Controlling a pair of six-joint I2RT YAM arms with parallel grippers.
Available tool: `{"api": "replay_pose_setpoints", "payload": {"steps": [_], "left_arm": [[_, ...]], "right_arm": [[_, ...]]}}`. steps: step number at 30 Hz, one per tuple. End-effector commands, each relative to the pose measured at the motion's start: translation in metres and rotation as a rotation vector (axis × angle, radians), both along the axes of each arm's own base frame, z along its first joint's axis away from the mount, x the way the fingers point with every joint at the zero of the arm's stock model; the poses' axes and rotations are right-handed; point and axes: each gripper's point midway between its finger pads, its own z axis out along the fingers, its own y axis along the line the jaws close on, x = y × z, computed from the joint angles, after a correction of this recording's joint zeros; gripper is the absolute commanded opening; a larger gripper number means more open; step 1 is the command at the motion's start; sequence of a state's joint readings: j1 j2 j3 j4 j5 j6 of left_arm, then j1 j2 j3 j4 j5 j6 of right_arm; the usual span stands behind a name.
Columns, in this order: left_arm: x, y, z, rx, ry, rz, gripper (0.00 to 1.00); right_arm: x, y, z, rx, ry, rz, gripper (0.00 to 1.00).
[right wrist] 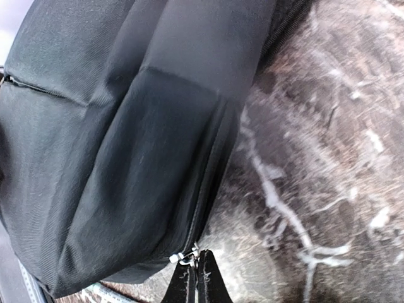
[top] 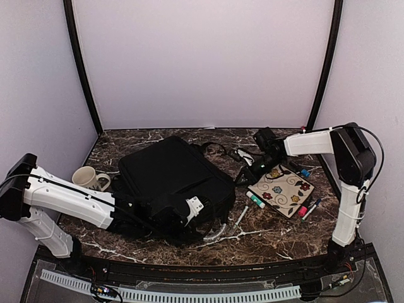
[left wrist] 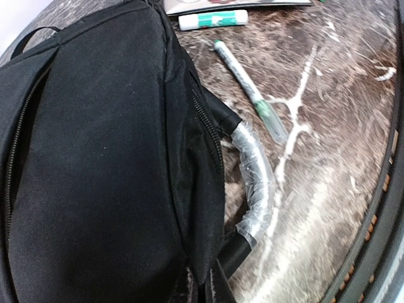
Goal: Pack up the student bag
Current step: Zip the student bag into the largest pocket of the bag, then hold the student bag.
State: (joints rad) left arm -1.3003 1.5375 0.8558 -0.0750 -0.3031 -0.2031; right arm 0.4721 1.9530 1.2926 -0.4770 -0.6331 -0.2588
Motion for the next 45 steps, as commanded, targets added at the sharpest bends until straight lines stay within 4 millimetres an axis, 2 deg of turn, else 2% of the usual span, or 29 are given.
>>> {"api": "replay_pose_setpoints", "payload": {"steps": [1,4,7,9,10,12,15,18,23,29,35,38,40,45], "left_arm": [[-0.026,0.025,0.009,0.081,-0.024,-0.062,0.0],[-0.012,0.054,0.011,0.135,-0.097,0.033,0.0],[-0.001,0.07,0.019,0.137,-0.114,0.103,0.03],[0.004,0.076,0.021,0.141,-0.095,0.129,0.16],[0.005,0.076,0.022,0.145,-0.091,0.131,0.26],[0.001,0.066,0.03,0.117,-0.074,0.087,0.4],[-0.007,0.035,0.05,0.005,-0.086,-0.013,0.53],[-0.003,0.01,0.061,-0.043,-0.12,-0.047,0.59],[0.016,-0.034,0.056,-0.024,-0.169,-0.035,0.61],[0.041,-0.064,0.043,0.042,-0.237,0.04,0.62],[0.068,-0.068,0.026,0.122,-0.275,0.148,0.63],[0.077,-0.069,0.022,0.14,-0.287,0.168,0.59],[0.082,-0.068,0.021,0.16,-0.306,0.179,0.54],[0.089,-0.063,0.018,0.139,-0.261,0.18,0.34]], "right_arm": [[0.007,-0.009,0.009,0.002,-0.091,0.011,0.0],[-0.007,0.002,0.011,0.028,-0.079,0.067,0.0],[-0.028,0.02,0.017,0.076,-0.048,0.142,0.0],[-0.043,0.032,0.02,0.089,-0.04,0.195,0.0],[-0.05,0.039,0.021,0.096,-0.037,0.22,0.0],[-0.06,0.048,0.021,0.099,-0.028,0.254,0.0],[-0.069,0.057,0.019,0.1,-0.014,0.282,0.0],[-0.072,0.059,0.02,0.106,-0.005,0.289,0.0],[-0.076,0.062,0.024,0.121,0.008,0.292,0.0],[-0.077,0.061,0.026,0.127,0.008,0.292,0.0],[-0.078,0.062,0.029,0.138,0.011,0.296,0.0],[-0.079,0.062,0.029,0.14,0.014,0.298,0.0],[-0.08,0.062,0.028,0.138,0.014,0.299,0.0],[-0.08,0.061,0.027,0.135,0.013,0.302,0.0]]}}
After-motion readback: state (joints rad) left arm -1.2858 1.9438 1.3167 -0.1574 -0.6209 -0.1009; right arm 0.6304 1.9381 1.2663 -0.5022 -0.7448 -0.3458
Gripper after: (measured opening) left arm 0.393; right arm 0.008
